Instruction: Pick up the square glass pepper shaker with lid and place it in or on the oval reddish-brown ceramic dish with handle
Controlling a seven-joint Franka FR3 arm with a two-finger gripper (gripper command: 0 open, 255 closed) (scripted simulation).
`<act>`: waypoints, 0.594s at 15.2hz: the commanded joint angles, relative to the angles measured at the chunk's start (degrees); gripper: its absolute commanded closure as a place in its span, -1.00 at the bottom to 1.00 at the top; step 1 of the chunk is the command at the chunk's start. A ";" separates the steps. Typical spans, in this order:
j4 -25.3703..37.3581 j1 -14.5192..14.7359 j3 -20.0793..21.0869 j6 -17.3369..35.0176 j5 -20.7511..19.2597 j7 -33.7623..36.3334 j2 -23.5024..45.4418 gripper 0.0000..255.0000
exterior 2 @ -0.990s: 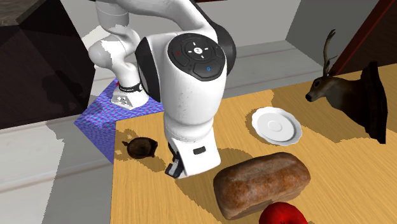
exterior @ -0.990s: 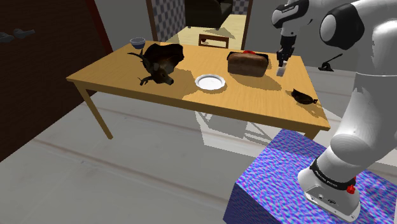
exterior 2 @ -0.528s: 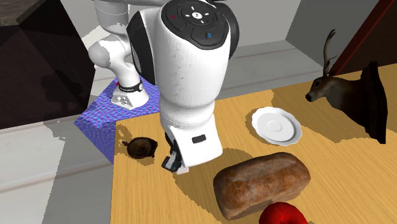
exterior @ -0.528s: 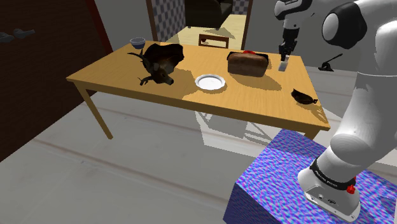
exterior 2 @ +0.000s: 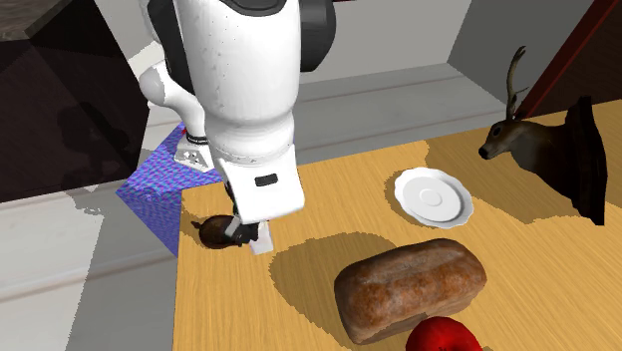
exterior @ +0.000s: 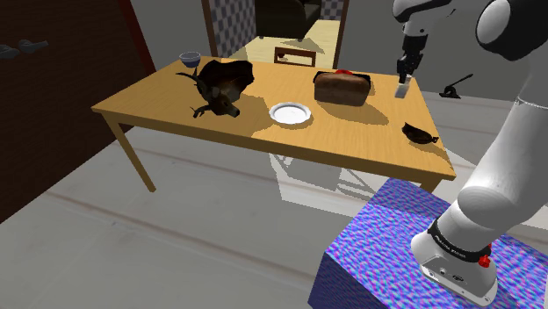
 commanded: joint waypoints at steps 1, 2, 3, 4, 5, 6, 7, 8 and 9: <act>-5.33 0.95 -0.54 0.71 -2.94 0.77 -5.41 1.00; -7.67 1.19 -0.70 0.94 -4.35 1.18 -7.93 1.00; -9.90 1.32 -0.78 1.06 -5.76 1.61 -10.43 1.00; -12.02 1.35 -0.80 1.09 -7.18 2.04 -12.93 1.00; -14.06 1.29 -0.77 1.02 -8.58 2.48 -15.41 1.00; -16.00 1.13 -0.67 0.86 -9.96 2.90 -17.87 1.00; -17.86 0.87 -0.52 0.60 -11.30 3.30 -20.31 1.00; -19.63 0.55 -0.35 0.26 -12.60 3.66 -22.73 1.00; -21.33 0.10 -0.10 -0.16 -13.84 3.97 -25.12 1.00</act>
